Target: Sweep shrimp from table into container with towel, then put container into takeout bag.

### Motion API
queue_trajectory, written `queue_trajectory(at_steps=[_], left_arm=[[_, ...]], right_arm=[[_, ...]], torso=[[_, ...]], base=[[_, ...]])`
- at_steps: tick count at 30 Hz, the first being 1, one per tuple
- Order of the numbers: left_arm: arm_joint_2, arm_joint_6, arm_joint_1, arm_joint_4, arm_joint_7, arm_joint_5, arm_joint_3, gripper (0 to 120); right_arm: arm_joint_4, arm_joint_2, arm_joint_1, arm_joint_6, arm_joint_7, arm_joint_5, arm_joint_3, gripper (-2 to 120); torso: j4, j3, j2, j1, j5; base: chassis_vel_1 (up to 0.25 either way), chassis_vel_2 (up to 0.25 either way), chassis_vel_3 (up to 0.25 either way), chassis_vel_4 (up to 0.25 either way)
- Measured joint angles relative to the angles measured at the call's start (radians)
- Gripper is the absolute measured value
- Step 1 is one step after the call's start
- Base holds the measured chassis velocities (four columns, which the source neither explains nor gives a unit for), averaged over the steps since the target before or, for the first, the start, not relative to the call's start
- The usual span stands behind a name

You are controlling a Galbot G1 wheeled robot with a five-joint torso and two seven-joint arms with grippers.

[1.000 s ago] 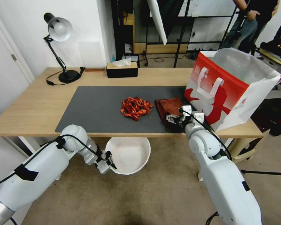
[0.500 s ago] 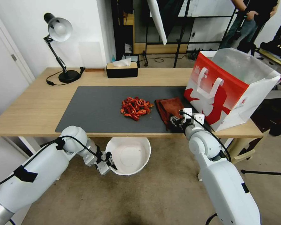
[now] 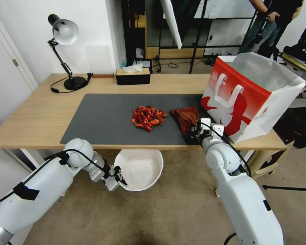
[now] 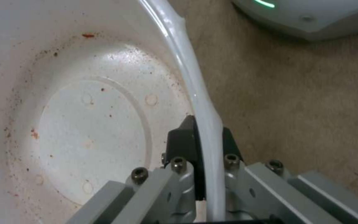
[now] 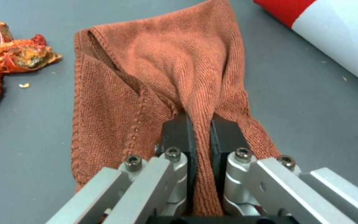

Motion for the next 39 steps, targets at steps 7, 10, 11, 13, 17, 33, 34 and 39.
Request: queue_trajectory(at_steps=[7, 10, 11, 13, 17, 33, 34, 39], left_arm=[[0.004, -0.002, 0.004, -0.004, -0.008, -0.007, -0.010, 0], [0.004, -0.002, 0.005, -0.004, -0.010, -0.005, -0.008, 0], [0.004, -0.002, 0.005, -0.004, -0.010, -0.005, -0.008, 0], [0.003, -0.002, 0.004, -0.002, -0.010, -0.002, -0.005, 0], [0.004, -0.004, 0.001, 0.004, -0.013, -0.002, -0.006, 0], [-0.002, -0.019, -0.005, 0.016, -0.019, -0.003, -0.006, 0], [-0.002, -0.020, -0.005, 0.018, -0.019, -0.003, -0.006, 0], [-0.003, -0.023, -0.012, 0.025, -0.019, -0.007, -0.006, 0]], right_arm=[[0.017, -0.013, 0.032, 0.095, -0.104, 0.052, 0.028, 4], [0.000, -0.017, 0.058, 0.149, -0.140, 0.059, 0.033, 4], [0.000, -0.017, 0.058, 0.149, -0.140, 0.059, 0.033, 4], [-0.041, -0.016, 0.100, 0.212, -0.169, 0.067, 0.031, 4], [-0.090, -0.008, 0.158, 0.262, -0.186, 0.072, 0.012, 4], [-0.344, 0.012, 0.306, 0.269, -0.350, -0.178, -0.124, 4], [-0.340, 0.013, 0.296, 0.265, -0.362, -0.182, -0.128, 4], [-0.305, 0.009, 0.248, 0.244, -0.408, -0.191, -0.139, 4]], torso=[[-0.0001, 0.000, 0.000, 0.000, -0.0001], [-0.0003, 0.000, 0.000, 0.000, -0.0002], [-0.0003, 0.000, 0.000, 0.000, -0.0002], [-0.0002, 0.000, 0.000, 0.000, -0.0005], [-0.0003, 0.000, 0.000, 0.000, -0.0001], [-0.0002, 0.000, 0.000, 0.000, -0.0003], [-0.0002, 0.000, 0.000, 0.000, -0.0002], [-0.0002, 0.000, 0.000, 0.000, -0.0002]], base=[[0.000, 0.000, 0.000, 0.000], [0.000, 0.000, 0.000, 0.000], [0.000, 0.000, 0.000, 0.000], [0.000, 0.000, 0.000, 0.000], [0.000, 0.000, 0.000, 0.000], [0.000, 0.000, 0.000, 0.000], [0.000, 0.000, 0.000, 0.000], [0.000, 0.000, 0.000, 0.000]])
